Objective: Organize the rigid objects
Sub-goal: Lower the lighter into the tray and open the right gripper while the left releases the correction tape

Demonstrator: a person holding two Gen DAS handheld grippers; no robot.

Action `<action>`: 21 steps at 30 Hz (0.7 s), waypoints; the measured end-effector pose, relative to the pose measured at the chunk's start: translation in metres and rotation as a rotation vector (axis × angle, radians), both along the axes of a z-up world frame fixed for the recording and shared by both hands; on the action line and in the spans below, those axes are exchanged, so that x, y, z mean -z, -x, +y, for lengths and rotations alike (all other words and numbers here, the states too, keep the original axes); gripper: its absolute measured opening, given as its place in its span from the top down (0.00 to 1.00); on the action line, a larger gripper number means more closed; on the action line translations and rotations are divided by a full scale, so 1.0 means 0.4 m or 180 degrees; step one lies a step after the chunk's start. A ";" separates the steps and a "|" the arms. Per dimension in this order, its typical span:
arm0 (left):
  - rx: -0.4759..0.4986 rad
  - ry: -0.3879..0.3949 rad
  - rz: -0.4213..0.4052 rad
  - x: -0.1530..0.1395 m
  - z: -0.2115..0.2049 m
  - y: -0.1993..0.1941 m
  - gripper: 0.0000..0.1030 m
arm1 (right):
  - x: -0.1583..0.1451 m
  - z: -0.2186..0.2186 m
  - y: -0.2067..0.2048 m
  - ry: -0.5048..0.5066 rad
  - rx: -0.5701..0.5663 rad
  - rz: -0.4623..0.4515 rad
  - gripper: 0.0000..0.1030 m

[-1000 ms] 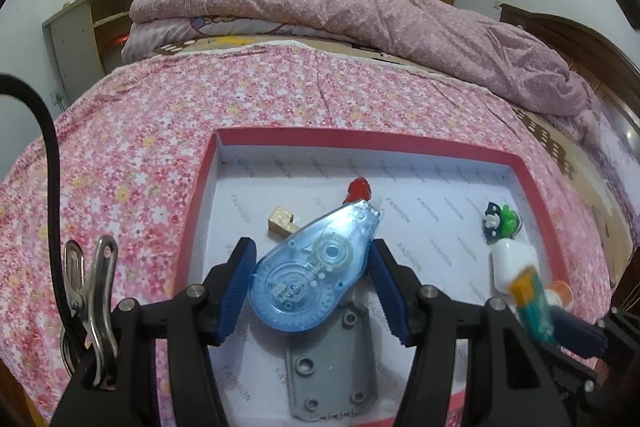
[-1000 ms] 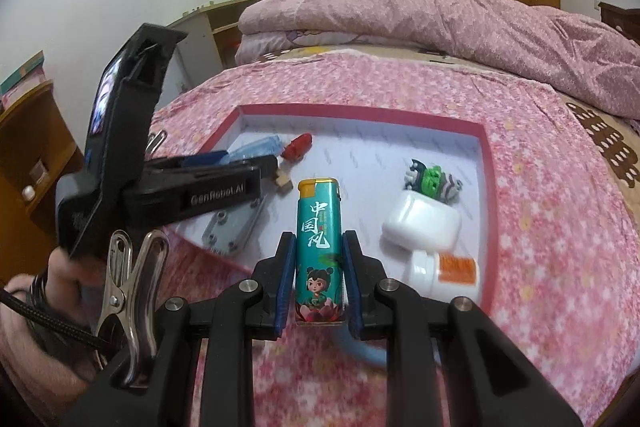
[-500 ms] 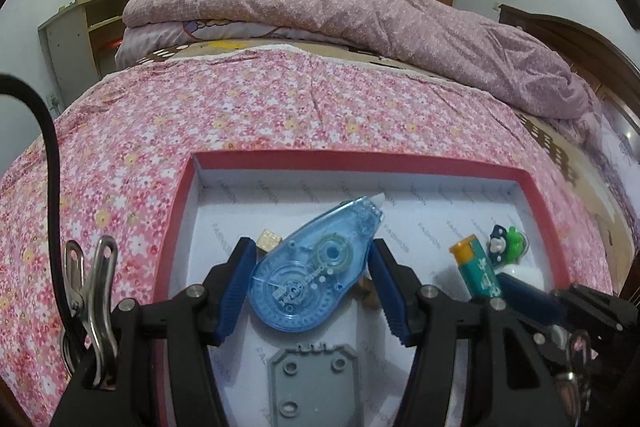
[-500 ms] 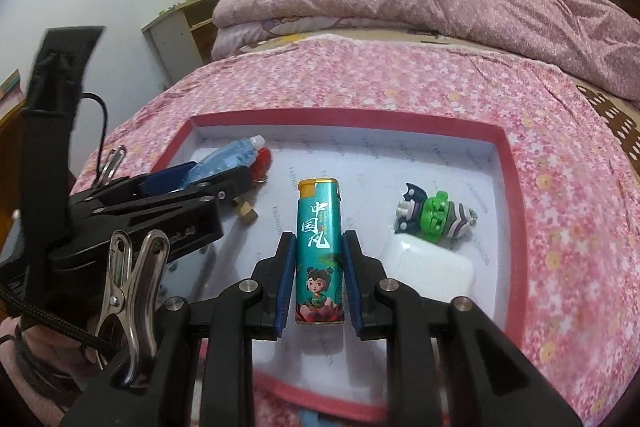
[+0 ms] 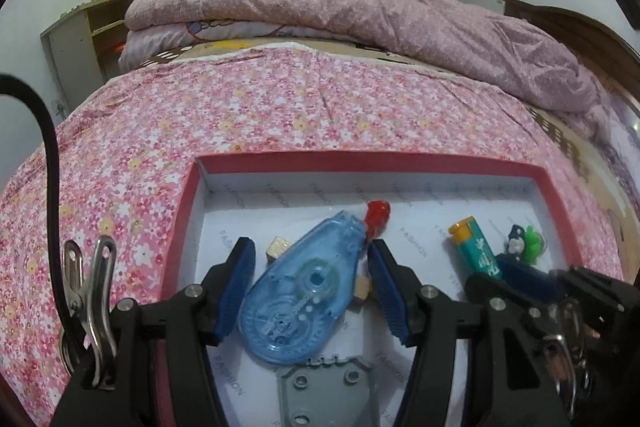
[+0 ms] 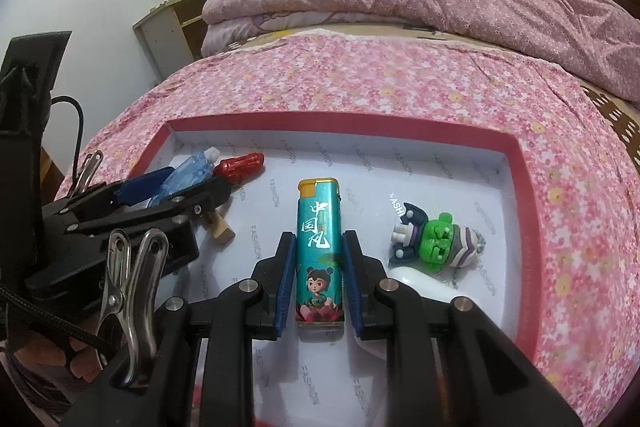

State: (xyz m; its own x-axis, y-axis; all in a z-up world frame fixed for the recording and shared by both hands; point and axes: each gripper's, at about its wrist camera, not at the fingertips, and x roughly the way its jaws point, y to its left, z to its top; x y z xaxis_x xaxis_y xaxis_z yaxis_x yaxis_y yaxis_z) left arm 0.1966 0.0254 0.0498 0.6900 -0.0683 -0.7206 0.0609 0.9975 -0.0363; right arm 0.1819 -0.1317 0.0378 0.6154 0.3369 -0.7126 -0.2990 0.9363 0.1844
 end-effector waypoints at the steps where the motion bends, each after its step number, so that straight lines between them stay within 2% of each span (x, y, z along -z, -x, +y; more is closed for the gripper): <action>1: 0.0008 0.0001 -0.0003 0.000 -0.001 0.002 0.40 | 0.000 -0.002 -0.001 -0.0008 0.0025 -0.0003 0.76; 9: 0.0003 0.0109 -0.0009 -0.020 0.010 0.017 0.39 | -0.024 -0.004 0.013 -0.0064 0.0020 -0.0076 0.73; 13: 0.0030 0.0079 -0.0053 -0.039 0.007 0.039 0.39 | -0.045 -0.002 0.032 -0.0085 -0.0029 -0.0140 0.65; 21: 0.0055 0.0102 -0.0089 -0.070 0.007 0.101 0.39 | -0.071 -0.020 0.077 -0.0186 -0.0022 -0.0145 0.64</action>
State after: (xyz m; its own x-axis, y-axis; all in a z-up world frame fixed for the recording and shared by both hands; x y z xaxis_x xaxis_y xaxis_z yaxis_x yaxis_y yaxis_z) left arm 0.1562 0.0283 0.0778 0.7084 -0.1033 -0.6982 0.0796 0.9946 -0.0663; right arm 0.1511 -0.1396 0.0661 0.6441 0.3814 -0.6630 -0.3147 0.9222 0.2248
